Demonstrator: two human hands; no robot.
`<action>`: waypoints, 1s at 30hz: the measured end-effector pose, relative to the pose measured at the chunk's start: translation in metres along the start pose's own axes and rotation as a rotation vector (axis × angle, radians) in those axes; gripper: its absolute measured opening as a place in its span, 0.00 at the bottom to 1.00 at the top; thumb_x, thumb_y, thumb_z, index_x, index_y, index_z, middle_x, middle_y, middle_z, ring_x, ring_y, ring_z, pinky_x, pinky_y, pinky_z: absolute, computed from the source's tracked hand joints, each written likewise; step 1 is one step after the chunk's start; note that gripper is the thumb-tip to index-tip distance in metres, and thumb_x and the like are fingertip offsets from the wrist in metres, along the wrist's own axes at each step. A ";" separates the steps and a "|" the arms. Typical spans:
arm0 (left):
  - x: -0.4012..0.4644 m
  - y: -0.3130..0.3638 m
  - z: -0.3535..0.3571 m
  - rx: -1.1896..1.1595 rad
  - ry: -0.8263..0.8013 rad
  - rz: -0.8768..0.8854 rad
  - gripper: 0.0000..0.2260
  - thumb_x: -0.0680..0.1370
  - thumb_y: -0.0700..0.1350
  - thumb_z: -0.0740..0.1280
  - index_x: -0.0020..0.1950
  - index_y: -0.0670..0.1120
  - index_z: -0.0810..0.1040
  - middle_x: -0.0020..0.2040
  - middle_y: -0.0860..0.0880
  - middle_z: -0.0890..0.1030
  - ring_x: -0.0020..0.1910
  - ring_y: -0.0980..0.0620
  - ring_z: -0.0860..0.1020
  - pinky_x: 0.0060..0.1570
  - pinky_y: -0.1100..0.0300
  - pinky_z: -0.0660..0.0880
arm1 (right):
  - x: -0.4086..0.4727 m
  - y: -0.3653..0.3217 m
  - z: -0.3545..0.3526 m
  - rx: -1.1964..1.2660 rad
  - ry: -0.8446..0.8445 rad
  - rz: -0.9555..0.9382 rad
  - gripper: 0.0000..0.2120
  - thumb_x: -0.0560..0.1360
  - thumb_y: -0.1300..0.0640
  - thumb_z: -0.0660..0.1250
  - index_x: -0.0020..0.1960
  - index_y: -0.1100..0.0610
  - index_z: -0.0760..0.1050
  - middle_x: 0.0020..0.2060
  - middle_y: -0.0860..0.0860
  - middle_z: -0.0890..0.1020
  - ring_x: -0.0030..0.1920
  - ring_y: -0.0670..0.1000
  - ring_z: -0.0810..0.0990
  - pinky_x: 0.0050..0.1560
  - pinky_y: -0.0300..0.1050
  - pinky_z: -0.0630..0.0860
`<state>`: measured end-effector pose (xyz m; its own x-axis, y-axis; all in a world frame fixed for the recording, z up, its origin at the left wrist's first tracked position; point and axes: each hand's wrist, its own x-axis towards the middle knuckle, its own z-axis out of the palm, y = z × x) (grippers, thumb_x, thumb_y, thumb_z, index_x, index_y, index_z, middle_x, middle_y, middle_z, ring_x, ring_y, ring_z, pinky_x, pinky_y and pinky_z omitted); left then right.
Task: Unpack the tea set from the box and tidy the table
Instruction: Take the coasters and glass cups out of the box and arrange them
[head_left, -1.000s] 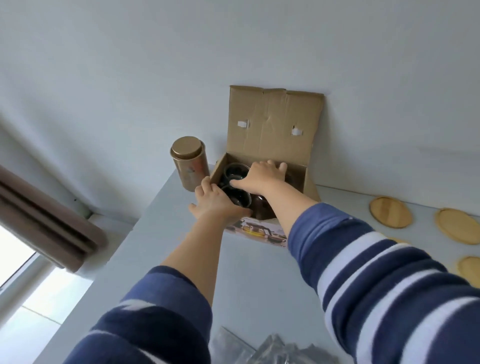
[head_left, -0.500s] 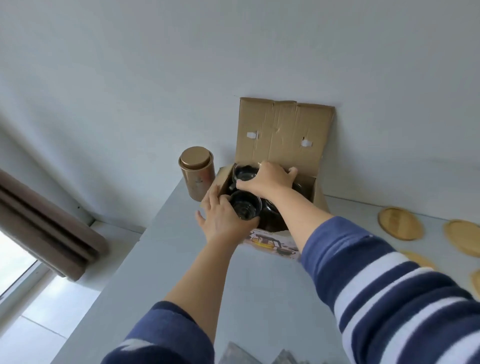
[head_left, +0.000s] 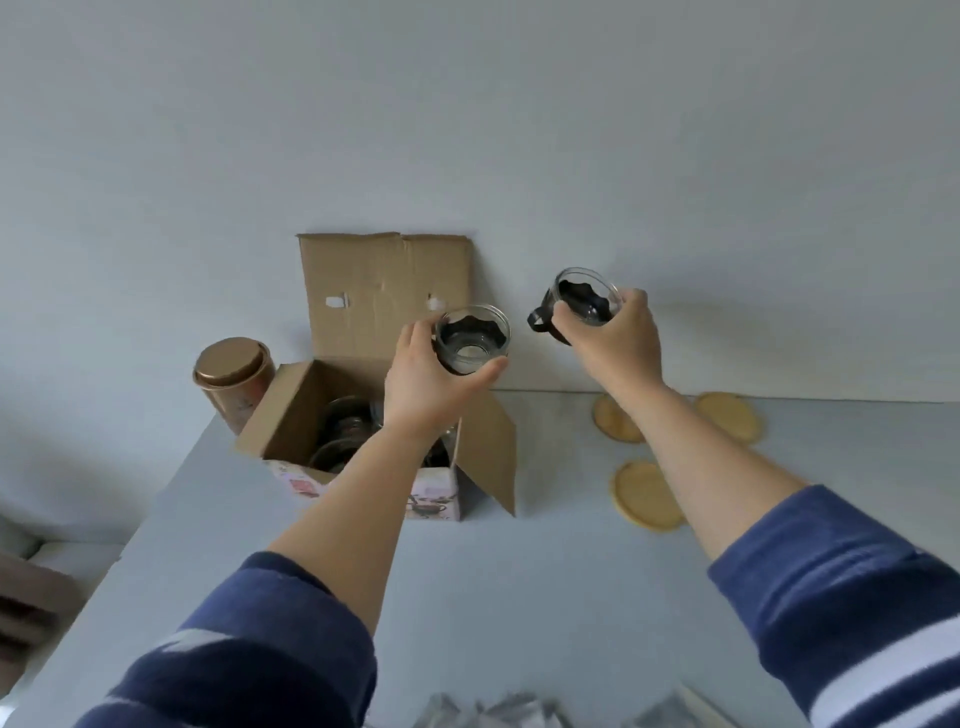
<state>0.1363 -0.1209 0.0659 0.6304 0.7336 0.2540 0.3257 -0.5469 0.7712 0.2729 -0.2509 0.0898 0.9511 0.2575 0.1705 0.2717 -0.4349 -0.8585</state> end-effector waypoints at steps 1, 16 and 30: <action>0.000 0.009 0.017 -0.012 -0.015 0.011 0.32 0.65 0.61 0.75 0.65 0.49 0.71 0.60 0.53 0.74 0.61 0.53 0.74 0.62 0.54 0.72 | 0.006 0.016 -0.017 -0.025 0.040 0.032 0.33 0.66 0.39 0.70 0.62 0.58 0.67 0.58 0.52 0.76 0.57 0.54 0.76 0.52 0.45 0.73; -0.005 0.026 0.252 -0.020 -0.287 -0.216 0.37 0.65 0.64 0.74 0.70 0.53 0.68 0.66 0.54 0.73 0.66 0.50 0.72 0.64 0.47 0.71 | 0.080 0.226 -0.103 -0.220 0.096 0.340 0.31 0.67 0.40 0.72 0.60 0.57 0.67 0.56 0.50 0.74 0.46 0.51 0.73 0.43 0.44 0.69; -0.010 0.018 0.258 0.118 -0.378 -0.219 0.49 0.65 0.66 0.73 0.78 0.50 0.53 0.75 0.52 0.61 0.74 0.48 0.61 0.70 0.42 0.63 | 0.090 0.253 -0.098 -0.254 -0.035 0.378 0.42 0.63 0.35 0.72 0.67 0.57 0.63 0.63 0.53 0.70 0.61 0.57 0.75 0.59 0.58 0.75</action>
<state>0.3177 -0.2419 -0.0737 0.7436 0.6503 -0.1555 0.5443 -0.4538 0.7055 0.4414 -0.4223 -0.0648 0.9861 0.0671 -0.1523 -0.0620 -0.7008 -0.7107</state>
